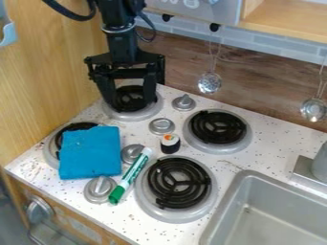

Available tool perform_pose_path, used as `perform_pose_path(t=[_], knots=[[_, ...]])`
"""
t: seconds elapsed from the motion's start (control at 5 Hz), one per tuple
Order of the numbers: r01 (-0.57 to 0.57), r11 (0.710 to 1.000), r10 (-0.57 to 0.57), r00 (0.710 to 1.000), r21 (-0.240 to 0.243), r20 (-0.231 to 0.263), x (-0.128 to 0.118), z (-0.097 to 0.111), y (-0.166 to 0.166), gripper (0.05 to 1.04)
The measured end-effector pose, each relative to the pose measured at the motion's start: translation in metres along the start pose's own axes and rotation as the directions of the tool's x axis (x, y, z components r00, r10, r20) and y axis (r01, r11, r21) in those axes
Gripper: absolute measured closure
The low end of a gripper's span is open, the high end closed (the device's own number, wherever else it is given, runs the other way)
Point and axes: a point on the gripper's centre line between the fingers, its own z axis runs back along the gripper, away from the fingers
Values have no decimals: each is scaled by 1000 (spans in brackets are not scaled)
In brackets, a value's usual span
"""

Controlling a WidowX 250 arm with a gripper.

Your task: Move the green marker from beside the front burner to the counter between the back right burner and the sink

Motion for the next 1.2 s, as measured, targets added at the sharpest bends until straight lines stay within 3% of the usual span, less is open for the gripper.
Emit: perform_pose_path(t=[0.4,0.8,1.2], knots=[[27,998,-24,998,48,-52,-8,-30,8,79],[84,992,-80,996,98,-43,-12,-66,20,79],[99,989,-95,995,110,-36,-8,-111,18,79]])
